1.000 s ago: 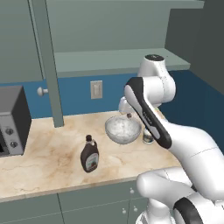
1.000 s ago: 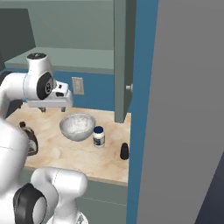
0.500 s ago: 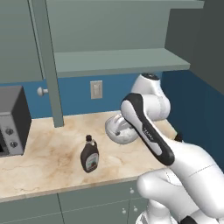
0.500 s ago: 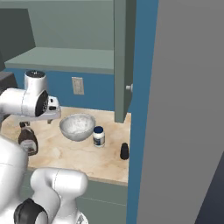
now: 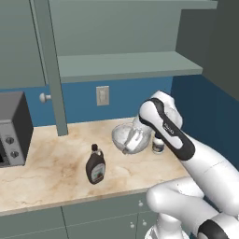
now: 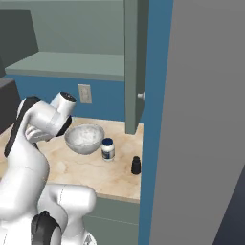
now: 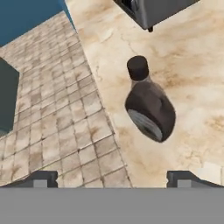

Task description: There are various items on the counter. Only move the condiments/shakers into the cabinet.

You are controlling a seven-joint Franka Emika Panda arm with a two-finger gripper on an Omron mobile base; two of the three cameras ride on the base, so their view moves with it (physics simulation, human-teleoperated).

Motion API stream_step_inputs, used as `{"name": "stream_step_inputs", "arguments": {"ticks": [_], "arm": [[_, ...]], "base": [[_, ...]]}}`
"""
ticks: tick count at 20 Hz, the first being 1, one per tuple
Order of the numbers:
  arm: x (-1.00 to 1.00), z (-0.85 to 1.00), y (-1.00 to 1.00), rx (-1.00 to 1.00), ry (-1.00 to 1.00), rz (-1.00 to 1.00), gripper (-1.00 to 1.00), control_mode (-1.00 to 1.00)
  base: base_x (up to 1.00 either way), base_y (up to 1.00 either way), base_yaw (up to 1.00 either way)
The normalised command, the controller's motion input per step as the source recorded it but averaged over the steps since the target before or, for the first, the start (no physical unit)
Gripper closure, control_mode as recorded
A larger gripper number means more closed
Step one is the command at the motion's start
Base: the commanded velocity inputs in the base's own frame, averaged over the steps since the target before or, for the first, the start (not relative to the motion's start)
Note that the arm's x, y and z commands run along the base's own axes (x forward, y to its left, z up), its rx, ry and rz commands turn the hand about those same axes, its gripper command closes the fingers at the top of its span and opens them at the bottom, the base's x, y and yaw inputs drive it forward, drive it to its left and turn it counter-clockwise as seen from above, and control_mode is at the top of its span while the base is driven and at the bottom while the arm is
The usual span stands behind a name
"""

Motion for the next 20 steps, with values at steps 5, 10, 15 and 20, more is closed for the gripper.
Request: {"name": "stream_step_inputs", "arguments": {"ticks": [5, 10, 15, 20], "arm": [[0.11, -0.33, 0.17, 0.28, -0.1, 0.41, -1.0, -1.0], [0.01, -0.08, 0.05, 0.22, -0.04, 0.19, -1.0, -1.0], [0.01, -0.13, 0.16, 0.07, -0.03, 0.12, -1.0, -1.0], [0.02, -0.09, 0.13, 0.0, -0.05, 0.09, -1.0, -1.0]], "base": [[0.0, 0.0, 0.0], [0.0, 0.0, 0.0], [0.0, 0.0, 0.0], [0.0, 0.0, 0.0]]}}
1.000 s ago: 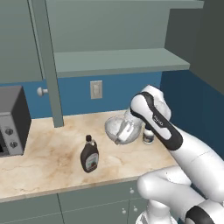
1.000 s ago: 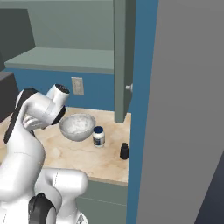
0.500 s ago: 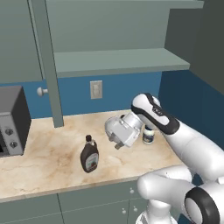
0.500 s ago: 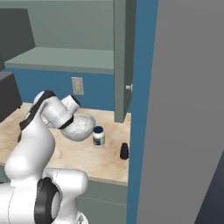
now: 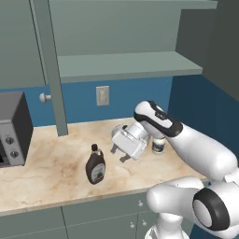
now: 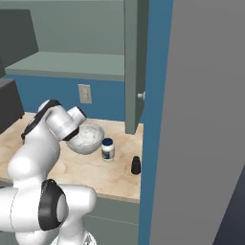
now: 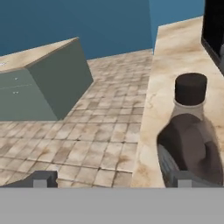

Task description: There are various items on the counter. Only move the condiments/shakers into the cabinet.

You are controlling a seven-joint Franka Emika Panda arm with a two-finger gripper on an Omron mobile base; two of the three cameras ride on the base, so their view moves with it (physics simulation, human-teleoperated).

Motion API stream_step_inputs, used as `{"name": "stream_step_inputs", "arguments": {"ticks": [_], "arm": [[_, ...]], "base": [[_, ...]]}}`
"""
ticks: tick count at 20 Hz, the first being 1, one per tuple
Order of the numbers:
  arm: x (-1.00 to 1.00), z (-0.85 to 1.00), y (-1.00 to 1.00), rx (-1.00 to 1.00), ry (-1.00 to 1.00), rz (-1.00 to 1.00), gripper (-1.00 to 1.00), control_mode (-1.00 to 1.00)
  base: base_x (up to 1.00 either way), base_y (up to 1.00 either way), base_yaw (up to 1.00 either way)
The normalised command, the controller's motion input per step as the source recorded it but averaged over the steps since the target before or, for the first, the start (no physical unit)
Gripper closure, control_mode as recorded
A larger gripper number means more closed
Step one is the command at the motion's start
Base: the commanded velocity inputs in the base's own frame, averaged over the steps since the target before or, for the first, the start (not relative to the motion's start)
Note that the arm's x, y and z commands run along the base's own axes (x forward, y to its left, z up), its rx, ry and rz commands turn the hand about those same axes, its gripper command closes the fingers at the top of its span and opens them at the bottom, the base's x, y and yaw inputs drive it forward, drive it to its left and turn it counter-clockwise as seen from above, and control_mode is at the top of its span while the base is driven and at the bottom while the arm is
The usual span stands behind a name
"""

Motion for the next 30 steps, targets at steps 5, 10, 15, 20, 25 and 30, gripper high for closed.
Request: {"name": "stream_step_inputs", "arguments": {"ticks": [5, 10, 15, 20, 25, 30], "arm": [[0.2, 0.0, 0.0, 0.0, 0.0, 0.0, -1.0, -1.0], [0.29, 0.0, 0.04, 0.0, 0.0, 0.0, -1.0, -1.0], [0.23, -0.05, 0.19, 0.0, 0.0, 0.01, -1.0, -1.0], [0.12, -0.05, 0.26, 0.0, 0.0, 0.04, -1.0, -1.0], [0.02, -0.03, 0.31, -0.01, 0.0, 0.05, -1.0, -1.0], [0.0, -0.01, 0.29, -0.02, 0.0, 0.06, -1.0, -1.0]], "base": [[0.0, 0.0, 0.0], [0.0, 0.0, 0.0], [0.0, 0.0, 0.0], [0.0, 0.0, 0.0], [0.0, 0.0, 0.0], [0.0, 0.0, 0.0]]}}
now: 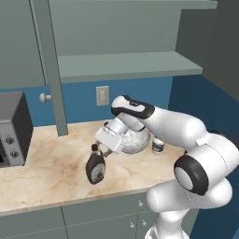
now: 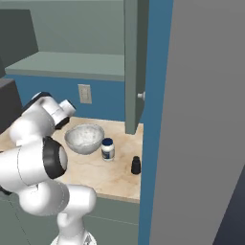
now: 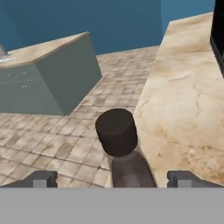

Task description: There are various items on the counter. Only move the condiments/shakers into the cabinet.

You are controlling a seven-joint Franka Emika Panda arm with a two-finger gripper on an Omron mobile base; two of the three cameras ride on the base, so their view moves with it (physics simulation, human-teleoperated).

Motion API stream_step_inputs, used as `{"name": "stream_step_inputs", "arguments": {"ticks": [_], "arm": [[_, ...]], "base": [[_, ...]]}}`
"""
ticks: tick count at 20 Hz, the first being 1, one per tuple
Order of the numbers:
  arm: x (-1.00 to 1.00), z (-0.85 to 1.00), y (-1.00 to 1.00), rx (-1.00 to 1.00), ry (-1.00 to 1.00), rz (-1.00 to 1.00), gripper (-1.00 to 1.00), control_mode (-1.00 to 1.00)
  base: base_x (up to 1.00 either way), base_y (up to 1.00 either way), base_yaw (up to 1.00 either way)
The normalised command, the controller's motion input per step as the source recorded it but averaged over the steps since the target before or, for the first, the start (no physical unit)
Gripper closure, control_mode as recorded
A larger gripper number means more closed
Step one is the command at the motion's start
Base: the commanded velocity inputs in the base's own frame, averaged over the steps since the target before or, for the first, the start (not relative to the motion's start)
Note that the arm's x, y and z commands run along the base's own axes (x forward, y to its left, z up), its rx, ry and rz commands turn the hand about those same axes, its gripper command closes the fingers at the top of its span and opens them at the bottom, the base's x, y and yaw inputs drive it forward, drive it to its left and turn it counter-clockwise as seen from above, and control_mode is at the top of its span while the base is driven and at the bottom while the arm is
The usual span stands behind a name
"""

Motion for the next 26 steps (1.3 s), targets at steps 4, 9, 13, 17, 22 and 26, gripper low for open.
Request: {"name": "stream_step_inputs", "arguments": {"ticks": [4, 9, 13, 17, 22, 26], "arm": [[0.0, -0.03, 0.24, -0.02, 0.0, 0.05, -1.0, -1.0], [0.0, -0.08, 0.18, -0.01, 0.0, 0.05, 1.0, -1.0], [-0.07, 0.0, 0.0, 0.0, 0.0, 0.0, 1.0, -1.0], [-0.58, 0.74, -0.1, 0.05, -0.12, -0.08, 1.0, -1.0], [-0.88, 1.0, -0.41, 0.13, -0.07, -0.25, 1.0, -1.0], [-0.93, 1.0, -0.72, 0.2, 0.0, -0.38, 1.0, -1.0]], "base": [[0.0, 0.0, 0.0], [0.0, 0.0, 0.0], [0.0, 0.0, 0.0], [0.0, 0.0, 0.0], [0.0, 0.0, 0.0], [0.0, 0.0, 0.0]]}}
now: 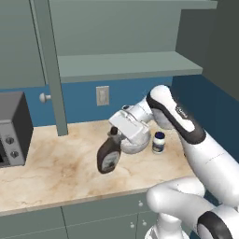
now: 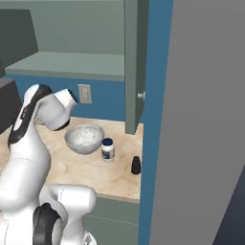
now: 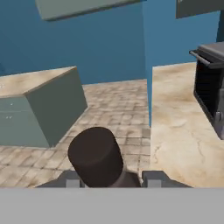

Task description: There are various items on the counter. Only move the condiments/shakers into the cabinet.

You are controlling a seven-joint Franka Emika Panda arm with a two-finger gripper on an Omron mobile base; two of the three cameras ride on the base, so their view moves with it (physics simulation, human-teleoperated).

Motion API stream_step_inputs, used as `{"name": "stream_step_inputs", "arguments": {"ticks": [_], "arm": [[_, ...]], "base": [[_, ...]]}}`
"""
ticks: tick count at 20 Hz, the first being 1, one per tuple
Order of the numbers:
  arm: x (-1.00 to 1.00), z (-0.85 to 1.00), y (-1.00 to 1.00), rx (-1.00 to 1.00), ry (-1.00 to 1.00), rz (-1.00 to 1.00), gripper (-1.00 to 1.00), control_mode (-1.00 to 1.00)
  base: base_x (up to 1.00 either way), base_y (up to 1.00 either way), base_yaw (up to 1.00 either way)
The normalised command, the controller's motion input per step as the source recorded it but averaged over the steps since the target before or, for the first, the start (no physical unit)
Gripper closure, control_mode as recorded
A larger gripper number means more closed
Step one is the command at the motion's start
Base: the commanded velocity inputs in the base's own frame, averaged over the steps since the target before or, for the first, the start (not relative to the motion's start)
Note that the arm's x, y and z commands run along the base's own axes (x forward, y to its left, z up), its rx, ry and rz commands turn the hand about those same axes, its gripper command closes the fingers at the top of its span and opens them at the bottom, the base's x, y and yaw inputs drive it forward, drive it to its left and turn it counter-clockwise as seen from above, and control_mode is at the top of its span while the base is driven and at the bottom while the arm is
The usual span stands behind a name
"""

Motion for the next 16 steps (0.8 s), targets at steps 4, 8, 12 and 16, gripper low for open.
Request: {"name": "stream_step_inputs", "arguments": {"ticks": [4, 8, 12, 16], "arm": [[-0.74, 1.0, -0.76, 0.15, 0.06, -0.48, 1.0, -1.0], [-0.74, 1.0, -0.77, 0.05, 0.01, -0.53, 1.0, -1.0], [-0.54, 1.0, -0.59, -0.01, 0.0, -0.47, 1.0, -1.0], [-0.34, 1.0, -0.44, -0.11, 0.0, -0.42, 1.0, -1.0]], "base": [[0.0, 0.0, 0.0], [0.0, 0.0, 0.0], [0.0, 0.0, 0.0], [0.0, 0.0, 0.0]]}}
